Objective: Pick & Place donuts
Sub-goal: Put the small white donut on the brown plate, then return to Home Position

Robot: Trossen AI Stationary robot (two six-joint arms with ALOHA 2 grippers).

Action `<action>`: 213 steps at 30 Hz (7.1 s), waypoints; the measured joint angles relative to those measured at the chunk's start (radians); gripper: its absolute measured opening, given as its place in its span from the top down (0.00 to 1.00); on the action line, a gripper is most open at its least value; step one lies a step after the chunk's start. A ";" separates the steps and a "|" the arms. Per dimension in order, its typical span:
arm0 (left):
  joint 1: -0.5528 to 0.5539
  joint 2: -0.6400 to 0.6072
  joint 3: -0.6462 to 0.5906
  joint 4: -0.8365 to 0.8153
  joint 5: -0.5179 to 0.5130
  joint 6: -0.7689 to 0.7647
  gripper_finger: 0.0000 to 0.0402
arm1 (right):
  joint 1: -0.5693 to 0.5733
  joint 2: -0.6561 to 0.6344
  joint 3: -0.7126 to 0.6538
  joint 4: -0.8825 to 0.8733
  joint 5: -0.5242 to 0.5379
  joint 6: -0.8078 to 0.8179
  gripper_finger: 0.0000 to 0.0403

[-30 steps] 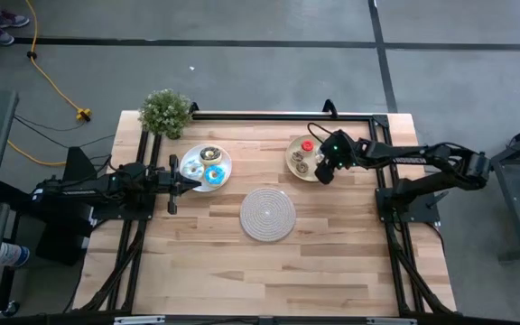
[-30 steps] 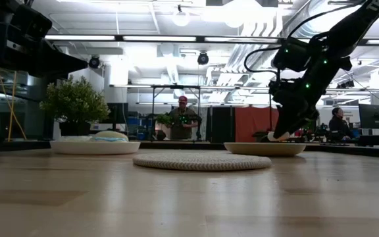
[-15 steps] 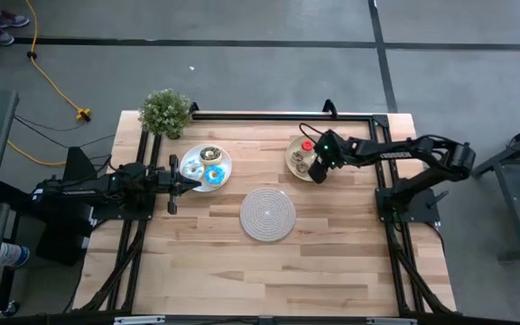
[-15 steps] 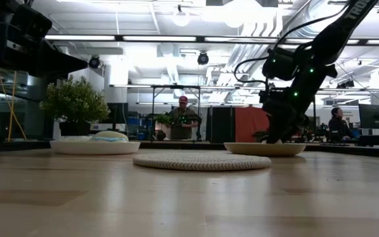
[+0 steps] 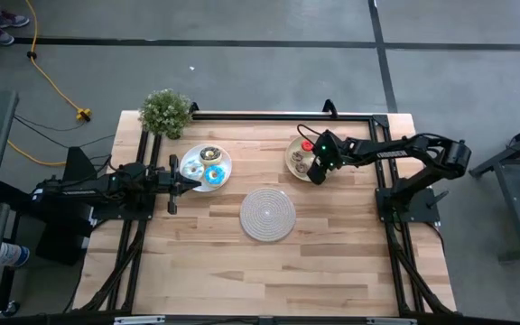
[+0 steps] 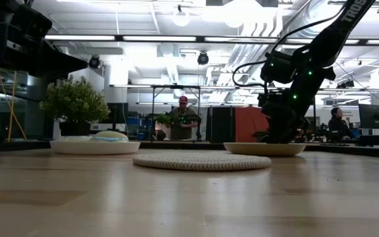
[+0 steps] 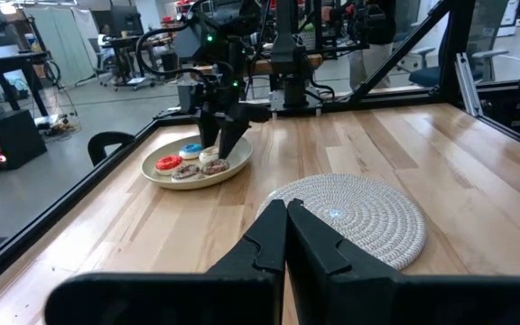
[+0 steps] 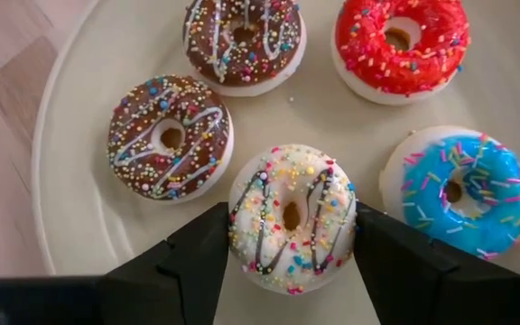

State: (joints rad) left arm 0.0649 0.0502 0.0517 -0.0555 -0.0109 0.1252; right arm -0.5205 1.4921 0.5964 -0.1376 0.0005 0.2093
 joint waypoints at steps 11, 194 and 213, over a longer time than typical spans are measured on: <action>0.000 0.000 0.000 0.000 0.000 0.000 1.00 | 0.004 -0.026 0.000 -0.003 0.023 0.016 0.32; 0.000 0.000 0.000 0.000 0.000 0.000 1.00 | 0.507 -1.474 -0.587 0.168 0.080 -0.277 1.00; 0.000 0.000 0.000 0.000 0.000 0.000 1.00 | 0.507 -1.474 -0.588 0.187 0.105 -0.367 1.00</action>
State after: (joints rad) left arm 0.0647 0.0502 0.0517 -0.0552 -0.0109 0.1253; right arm -0.0132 0.0185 0.0086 0.0494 0.1059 -0.1577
